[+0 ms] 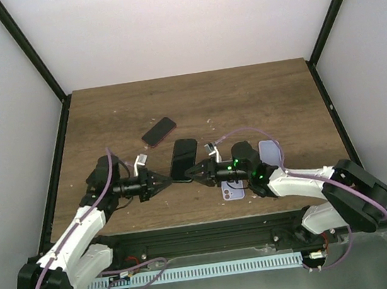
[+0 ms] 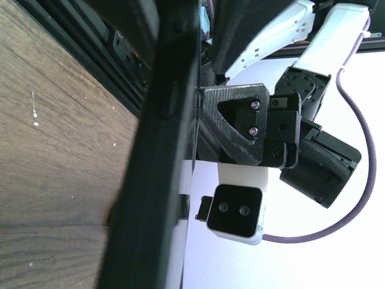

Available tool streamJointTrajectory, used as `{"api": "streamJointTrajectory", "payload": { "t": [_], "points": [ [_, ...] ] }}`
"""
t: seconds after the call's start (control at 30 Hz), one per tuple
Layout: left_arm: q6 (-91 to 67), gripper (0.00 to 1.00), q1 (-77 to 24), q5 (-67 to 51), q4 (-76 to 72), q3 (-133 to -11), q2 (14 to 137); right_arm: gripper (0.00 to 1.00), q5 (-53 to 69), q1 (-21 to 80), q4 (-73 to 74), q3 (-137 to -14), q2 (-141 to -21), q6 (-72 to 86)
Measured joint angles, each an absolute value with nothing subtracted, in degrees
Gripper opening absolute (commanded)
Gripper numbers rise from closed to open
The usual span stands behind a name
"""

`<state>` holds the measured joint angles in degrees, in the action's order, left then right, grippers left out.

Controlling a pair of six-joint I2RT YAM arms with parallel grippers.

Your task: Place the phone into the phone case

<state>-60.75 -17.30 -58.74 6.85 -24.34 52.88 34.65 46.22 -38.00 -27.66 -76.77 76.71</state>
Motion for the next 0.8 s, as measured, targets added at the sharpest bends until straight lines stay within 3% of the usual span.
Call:
{"api": "streamJointTrajectory", "payload": {
  "t": [0.1, 0.37, 0.8],
  "points": [
    [-59.1, 0.14, -17.3, -57.9, 8.4, -24.4, 53.4, 0.01, 34.4, 46.2, -37.2, -27.0, -76.9, 75.7],
    [-56.4, 0.46, -17.3, -56.1, 11.0, -24.6, 53.8, 0.05, 34.9, 45.8, -34.4, -26.9, -79.8, 73.2],
    [-47.7, 0.66, -17.3, -49.3, 20.0, -28.5, 55.9, 0.09, 42.8, 45.7, -27.4, -31.0, -92.9, 62.6]
  ]
}}
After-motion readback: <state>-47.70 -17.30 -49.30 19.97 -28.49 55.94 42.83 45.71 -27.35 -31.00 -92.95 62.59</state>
